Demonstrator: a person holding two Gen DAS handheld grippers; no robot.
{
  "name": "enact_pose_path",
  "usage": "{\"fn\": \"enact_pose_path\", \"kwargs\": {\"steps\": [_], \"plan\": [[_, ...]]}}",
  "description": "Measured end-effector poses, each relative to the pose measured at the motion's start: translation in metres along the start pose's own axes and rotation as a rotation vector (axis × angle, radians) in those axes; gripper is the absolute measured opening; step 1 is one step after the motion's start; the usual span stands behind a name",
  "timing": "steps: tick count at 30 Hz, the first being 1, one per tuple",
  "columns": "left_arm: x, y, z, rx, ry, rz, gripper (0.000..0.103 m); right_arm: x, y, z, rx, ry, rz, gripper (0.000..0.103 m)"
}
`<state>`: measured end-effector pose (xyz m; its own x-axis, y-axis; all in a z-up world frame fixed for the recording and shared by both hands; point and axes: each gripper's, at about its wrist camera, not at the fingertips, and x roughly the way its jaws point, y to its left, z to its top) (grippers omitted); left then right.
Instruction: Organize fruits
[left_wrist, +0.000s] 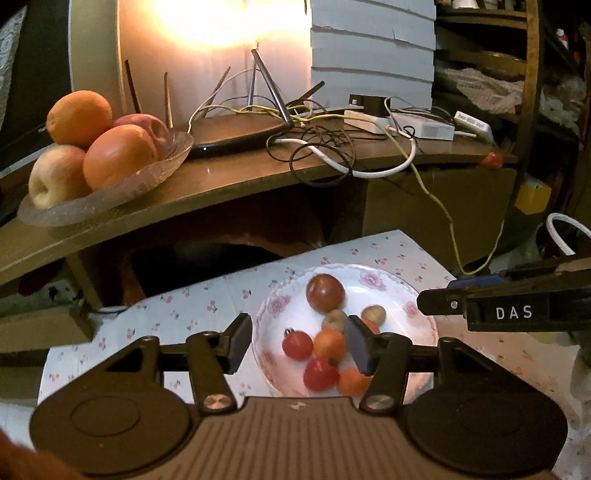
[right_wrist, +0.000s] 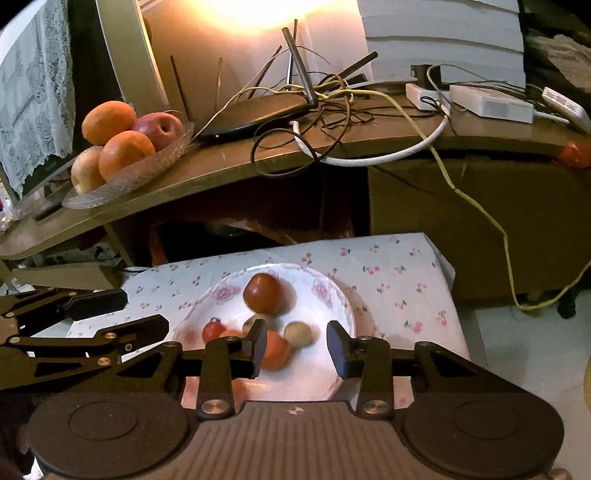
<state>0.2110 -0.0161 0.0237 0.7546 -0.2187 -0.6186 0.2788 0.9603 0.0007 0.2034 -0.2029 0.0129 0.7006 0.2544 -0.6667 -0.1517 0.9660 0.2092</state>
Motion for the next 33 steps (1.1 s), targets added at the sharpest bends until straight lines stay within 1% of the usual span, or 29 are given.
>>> {"fn": "enact_pose_path", "kwargs": {"steps": [4,7,11,15,19,21,25,29,33], "plan": [[-0.011,-0.006,-0.01,-0.014,0.011,0.008,0.066,-0.014,0.007,-0.01,-0.005,0.003,0.004,0.039],[-0.019,-0.009,-0.018,-0.031,0.024,0.011,0.067,-0.029,0.013,-0.02,-0.011,-0.002,0.008,0.039],[-0.029,-0.016,-0.03,-0.037,0.036,0.016,0.074,-0.047,0.015,-0.035,-0.007,-0.003,0.006,0.04],[-0.039,-0.023,-0.041,-0.045,0.049,0.025,0.075,-0.06,0.018,-0.05,-0.004,0.003,-0.008,0.04],[-0.05,-0.029,-0.05,-0.041,0.048,0.046,0.085,-0.073,0.019,-0.063,0.011,0.009,-0.005,0.041],[-0.056,-0.032,-0.055,-0.04,0.045,0.052,0.087,-0.078,0.02,-0.07,0.016,0.011,-0.01,0.044],[-0.064,-0.035,-0.062,-0.041,0.044,0.073,0.091,-0.086,0.023,-0.081,0.019,0.016,-0.013,0.044],[-0.073,-0.037,-0.068,-0.039,0.04,0.101,0.099,-0.093,0.026,-0.089,0.023,0.015,-0.015,0.044],[-0.081,-0.037,-0.075,-0.051,0.039,0.106,0.102,-0.1,0.03,-0.099,0.027,0.02,-0.02,0.044]]}}
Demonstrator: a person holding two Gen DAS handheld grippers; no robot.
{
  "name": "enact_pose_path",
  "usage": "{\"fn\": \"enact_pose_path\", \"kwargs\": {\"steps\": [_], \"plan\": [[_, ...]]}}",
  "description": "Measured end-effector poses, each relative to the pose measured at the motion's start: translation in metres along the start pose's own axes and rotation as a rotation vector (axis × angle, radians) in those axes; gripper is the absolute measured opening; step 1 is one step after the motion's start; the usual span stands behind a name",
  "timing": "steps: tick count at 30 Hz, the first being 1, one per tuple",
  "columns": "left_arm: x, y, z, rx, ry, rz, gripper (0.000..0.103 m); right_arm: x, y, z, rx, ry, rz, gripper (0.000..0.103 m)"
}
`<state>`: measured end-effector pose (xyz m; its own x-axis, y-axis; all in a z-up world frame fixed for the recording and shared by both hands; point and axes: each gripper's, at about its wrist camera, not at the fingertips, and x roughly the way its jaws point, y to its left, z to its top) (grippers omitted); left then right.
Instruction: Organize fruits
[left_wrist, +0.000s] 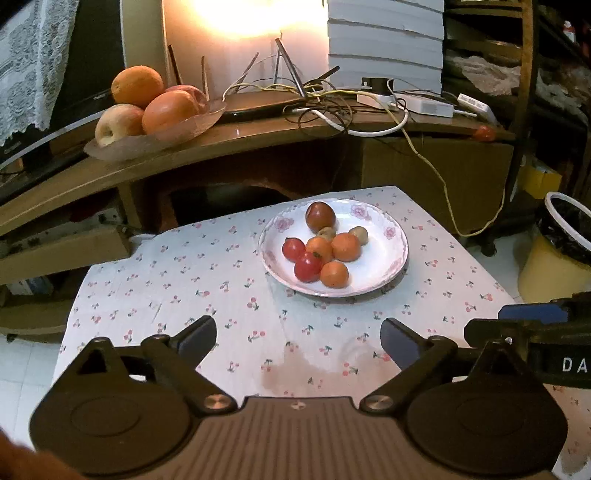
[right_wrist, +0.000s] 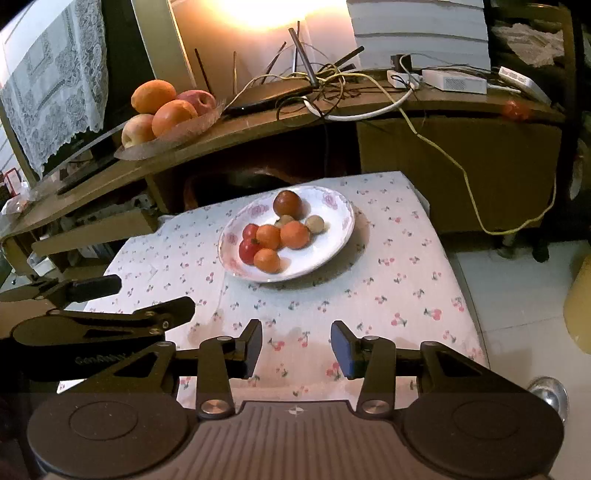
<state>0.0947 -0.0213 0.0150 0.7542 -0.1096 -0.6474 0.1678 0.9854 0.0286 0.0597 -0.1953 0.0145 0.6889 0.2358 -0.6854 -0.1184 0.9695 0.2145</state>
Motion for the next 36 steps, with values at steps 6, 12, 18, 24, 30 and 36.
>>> {"fn": "enact_pose_path", "kwargs": {"steps": [6,12,18,24,30,36], "plan": [[-0.011,-0.001,-0.012,0.006,0.007,0.026,0.103,-0.009,0.006,-0.012,-0.005,0.009,0.001,0.045],[-0.021,-0.002,-0.024,0.0,0.021,0.025,0.103,-0.015,0.013,-0.02,-0.012,0.011,0.0,0.045],[-0.028,-0.001,-0.033,-0.003,0.034,0.03,0.103,-0.022,0.017,-0.031,-0.015,0.017,-0.006,0.045],[-0.039,-0.001,-0.042,-0.008,0.037,0.024,0.103,-0.028,0.024,-0.039,-0.029,0.02,-0.005,0.046],[-0.049,-0.002,-0.05,-0.005,0.034,0.025,0.103,-0.034,0.031,-0.048,-0.043,0.021,-0.006,0.046],[-0.057,-0.002,-0.058,-0.006,0.035,0.024,0.103,-0.041,0.034,-0.057,-0.047,0.015,-0.011,0.047]]}}
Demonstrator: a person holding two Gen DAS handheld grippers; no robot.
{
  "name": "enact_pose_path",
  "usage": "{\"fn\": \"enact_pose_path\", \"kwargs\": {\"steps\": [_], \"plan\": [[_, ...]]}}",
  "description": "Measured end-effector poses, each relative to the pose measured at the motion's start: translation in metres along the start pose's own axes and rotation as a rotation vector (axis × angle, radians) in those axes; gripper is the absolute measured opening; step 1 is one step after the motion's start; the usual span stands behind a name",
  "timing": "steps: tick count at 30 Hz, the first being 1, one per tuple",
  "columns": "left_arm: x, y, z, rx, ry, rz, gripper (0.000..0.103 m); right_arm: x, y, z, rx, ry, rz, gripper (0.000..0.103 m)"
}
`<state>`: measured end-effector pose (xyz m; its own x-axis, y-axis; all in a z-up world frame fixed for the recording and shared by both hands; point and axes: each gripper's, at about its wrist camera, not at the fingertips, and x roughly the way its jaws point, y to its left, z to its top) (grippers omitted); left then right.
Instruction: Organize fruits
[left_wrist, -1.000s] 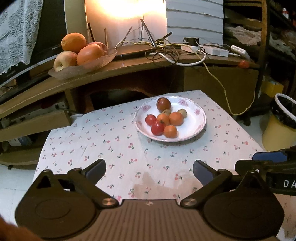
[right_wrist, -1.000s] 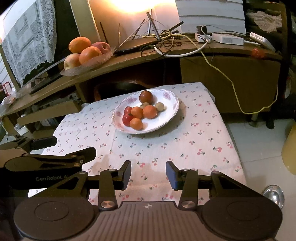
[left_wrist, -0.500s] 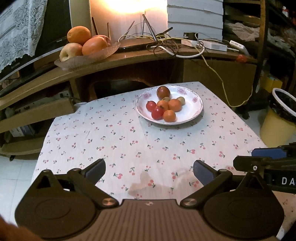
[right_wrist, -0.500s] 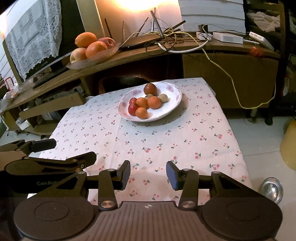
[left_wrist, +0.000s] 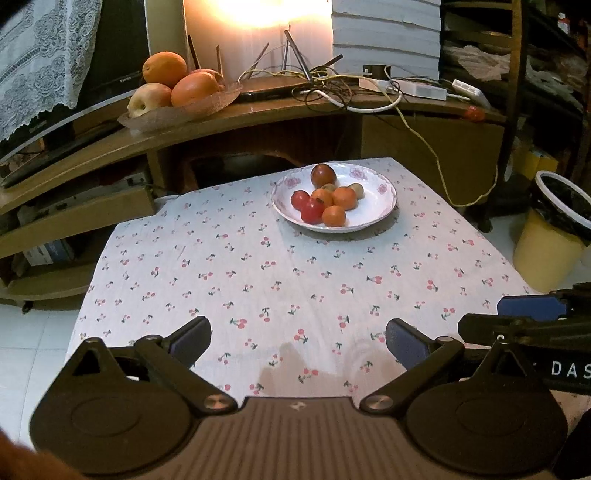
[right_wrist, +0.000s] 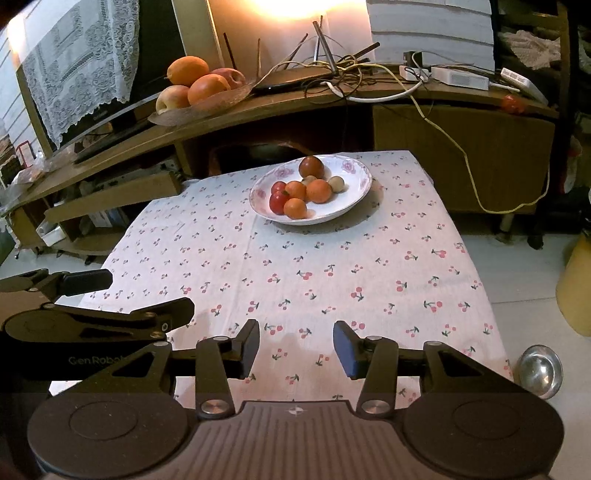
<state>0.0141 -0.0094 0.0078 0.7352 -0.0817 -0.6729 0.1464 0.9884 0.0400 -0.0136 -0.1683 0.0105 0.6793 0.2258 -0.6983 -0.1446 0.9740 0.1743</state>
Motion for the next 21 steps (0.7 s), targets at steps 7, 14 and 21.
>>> {"fn": "enact_pose_path", "kwargs": {"steps": [7,14,21], "plan": [[-0.007,-0.001,-0.01,-0.009,0.013,0.0,0.103,-0.005,0.003,-0.008,0.0,0.001,0.001,0.048],[-0.012,-0.003,-0.019,-0.002,0.022,0.022,0.103,-0.009,0.009,-0.019,-0.007,0.015,0.008,0.048],[-0.015,-0.002,-0.026,-0.007,0.035,0.022,0.103,-0.012,0.012,-0.025,-0.015,0.027,0.005,0.048]]}}
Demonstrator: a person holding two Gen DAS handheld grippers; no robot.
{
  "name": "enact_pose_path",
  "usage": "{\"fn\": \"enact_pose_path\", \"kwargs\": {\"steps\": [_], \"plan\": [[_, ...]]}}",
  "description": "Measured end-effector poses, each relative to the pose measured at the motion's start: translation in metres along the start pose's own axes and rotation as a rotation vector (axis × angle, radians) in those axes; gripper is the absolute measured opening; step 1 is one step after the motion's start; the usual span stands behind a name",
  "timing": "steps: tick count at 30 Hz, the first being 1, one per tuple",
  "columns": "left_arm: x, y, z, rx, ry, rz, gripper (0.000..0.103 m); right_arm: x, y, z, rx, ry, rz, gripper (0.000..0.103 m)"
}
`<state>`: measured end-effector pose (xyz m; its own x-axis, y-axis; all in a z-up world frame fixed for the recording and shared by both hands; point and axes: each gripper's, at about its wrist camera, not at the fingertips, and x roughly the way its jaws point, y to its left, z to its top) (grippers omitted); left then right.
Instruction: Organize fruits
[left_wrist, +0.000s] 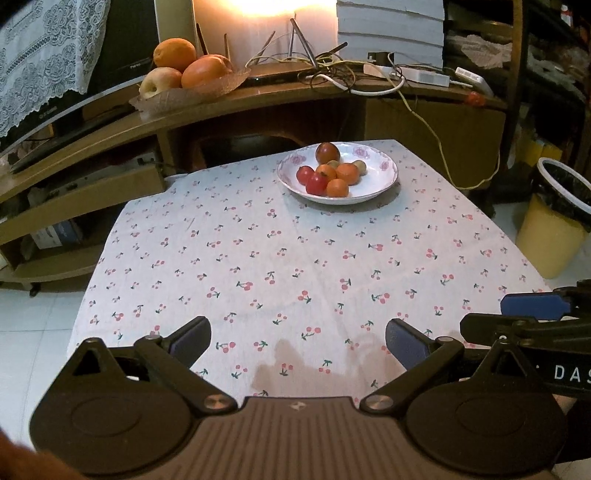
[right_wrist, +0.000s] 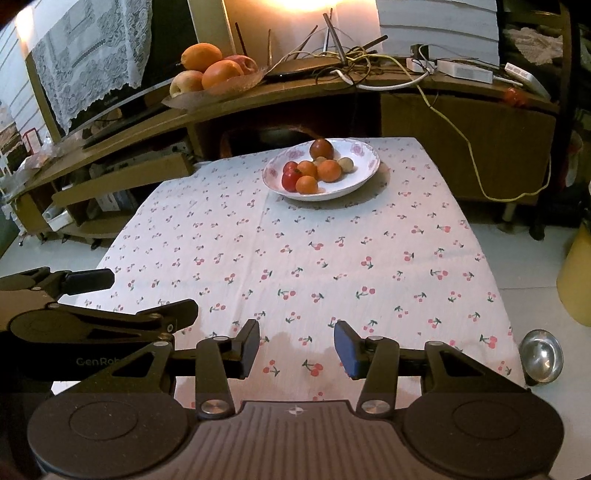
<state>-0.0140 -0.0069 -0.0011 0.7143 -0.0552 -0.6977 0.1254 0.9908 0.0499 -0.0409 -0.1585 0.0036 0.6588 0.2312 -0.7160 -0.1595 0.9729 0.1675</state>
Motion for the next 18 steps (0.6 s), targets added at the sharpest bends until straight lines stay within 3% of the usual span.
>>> {"fn": "enact_pose_path", "kwargs": {"steps": [18], "plan": [[0.0,0.001,-0.003,-0.02,0.023,0.005,0.103,0.0007,0.0017,-0.004,0.0,0.011,0.008,0.048]]}}
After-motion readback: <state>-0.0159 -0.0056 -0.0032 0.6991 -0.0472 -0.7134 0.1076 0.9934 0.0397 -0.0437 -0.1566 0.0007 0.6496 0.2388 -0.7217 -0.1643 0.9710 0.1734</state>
